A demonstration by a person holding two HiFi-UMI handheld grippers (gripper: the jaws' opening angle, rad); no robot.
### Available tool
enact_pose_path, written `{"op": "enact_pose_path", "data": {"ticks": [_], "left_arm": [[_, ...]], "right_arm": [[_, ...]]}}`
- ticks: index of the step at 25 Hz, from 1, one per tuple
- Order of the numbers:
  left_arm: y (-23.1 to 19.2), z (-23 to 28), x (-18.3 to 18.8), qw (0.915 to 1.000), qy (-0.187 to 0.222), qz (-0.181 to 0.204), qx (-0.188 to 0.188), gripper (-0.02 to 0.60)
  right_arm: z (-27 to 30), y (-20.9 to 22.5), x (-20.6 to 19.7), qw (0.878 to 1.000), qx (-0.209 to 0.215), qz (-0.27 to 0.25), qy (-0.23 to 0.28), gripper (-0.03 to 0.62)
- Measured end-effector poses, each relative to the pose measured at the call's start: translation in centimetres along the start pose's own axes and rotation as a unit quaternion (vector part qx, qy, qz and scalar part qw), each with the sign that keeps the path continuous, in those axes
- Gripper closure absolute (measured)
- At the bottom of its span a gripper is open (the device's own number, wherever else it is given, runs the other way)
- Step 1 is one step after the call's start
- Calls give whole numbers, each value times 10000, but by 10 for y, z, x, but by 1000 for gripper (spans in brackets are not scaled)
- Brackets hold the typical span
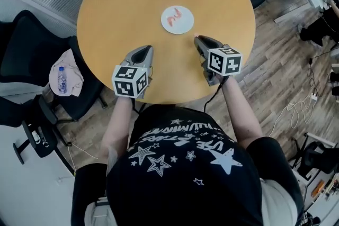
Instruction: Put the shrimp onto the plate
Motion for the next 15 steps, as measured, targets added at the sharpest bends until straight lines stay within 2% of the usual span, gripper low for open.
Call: {"op": "enact_pose_path", "data": {"ticks": [9,15], "left_arm": [[-35,17,9,9999,-42,-117,-119,580],[-49,30,9,9994,-173,-176,-233,580]], "right_arm": [[51,-7,11,9990,-140,-308,-295,530],[78,-4,11,9968,-402,-509,-470,530]]}}
Point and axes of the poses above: the fingertips, and each gripper's own axes: z forward along the fingers, y to its right, x out of its top, the point moved 6 cm from there along -z, backward along the fingers, and after that the axes turned 9 degrees about -x, right-handed, at the moved point
